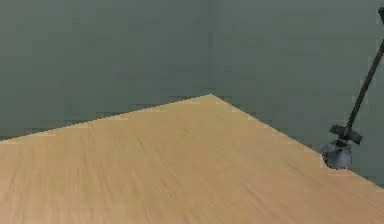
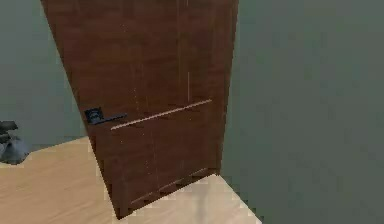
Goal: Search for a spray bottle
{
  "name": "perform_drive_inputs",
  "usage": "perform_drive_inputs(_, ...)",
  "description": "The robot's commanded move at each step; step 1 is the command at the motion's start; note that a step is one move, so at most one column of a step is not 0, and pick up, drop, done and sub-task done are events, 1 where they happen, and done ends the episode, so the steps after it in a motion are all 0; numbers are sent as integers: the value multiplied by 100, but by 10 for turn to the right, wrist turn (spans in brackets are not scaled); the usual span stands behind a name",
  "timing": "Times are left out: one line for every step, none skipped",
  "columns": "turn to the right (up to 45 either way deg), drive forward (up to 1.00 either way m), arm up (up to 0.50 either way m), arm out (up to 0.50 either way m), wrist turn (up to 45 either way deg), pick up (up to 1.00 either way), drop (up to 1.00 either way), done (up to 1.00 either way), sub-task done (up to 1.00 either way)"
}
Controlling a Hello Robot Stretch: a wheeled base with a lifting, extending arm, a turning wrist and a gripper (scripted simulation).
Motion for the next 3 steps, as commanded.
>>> perform_drive_inputs(240, 0, 0, 0, 0, 0, 0, 0, 0)
perform_drive_inputs(0, 90, 0, 0, 0, 0, 0, 0, 0)
perform_drive_inputs(450, 0, 0, 0, 0, 0, 0, 0, 0)
